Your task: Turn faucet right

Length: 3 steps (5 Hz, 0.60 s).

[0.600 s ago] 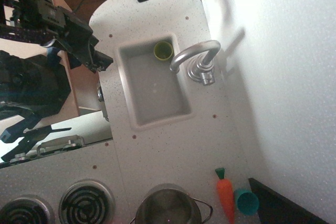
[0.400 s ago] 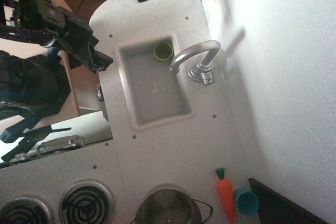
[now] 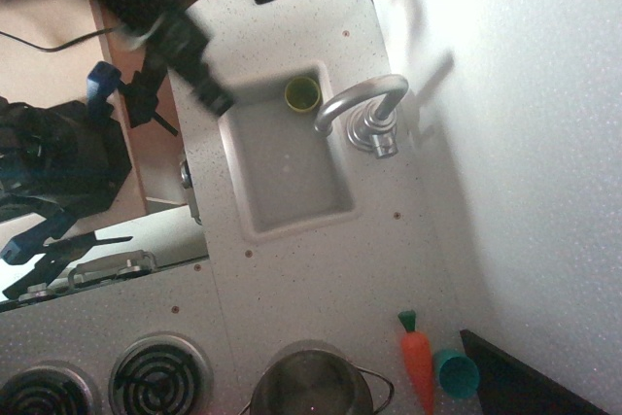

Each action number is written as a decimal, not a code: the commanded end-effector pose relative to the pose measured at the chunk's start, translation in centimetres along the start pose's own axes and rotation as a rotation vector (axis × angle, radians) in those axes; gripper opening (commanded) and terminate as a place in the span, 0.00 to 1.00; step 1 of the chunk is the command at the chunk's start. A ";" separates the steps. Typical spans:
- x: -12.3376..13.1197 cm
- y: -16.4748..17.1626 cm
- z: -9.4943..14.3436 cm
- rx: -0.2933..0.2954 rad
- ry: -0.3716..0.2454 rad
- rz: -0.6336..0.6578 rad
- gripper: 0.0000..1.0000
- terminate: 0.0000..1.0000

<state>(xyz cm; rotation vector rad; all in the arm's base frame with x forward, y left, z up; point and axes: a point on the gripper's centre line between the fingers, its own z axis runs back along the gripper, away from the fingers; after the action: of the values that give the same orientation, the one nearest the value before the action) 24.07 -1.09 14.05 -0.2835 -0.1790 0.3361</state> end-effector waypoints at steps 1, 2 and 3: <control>5.0 -0.4 -1.3 0.067 0.037 -0.101 1.00 0.00; 6.2 -1.9 -1.2 0.177 -0.058 -0.118 1.00 0.00; 5.3 -3.4 -0.5 0.217 -0.219 -0.107 1.00 0.00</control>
<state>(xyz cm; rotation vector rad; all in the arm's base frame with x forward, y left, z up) 29.05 -3.85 14.75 -0.0122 -0.3549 0.3037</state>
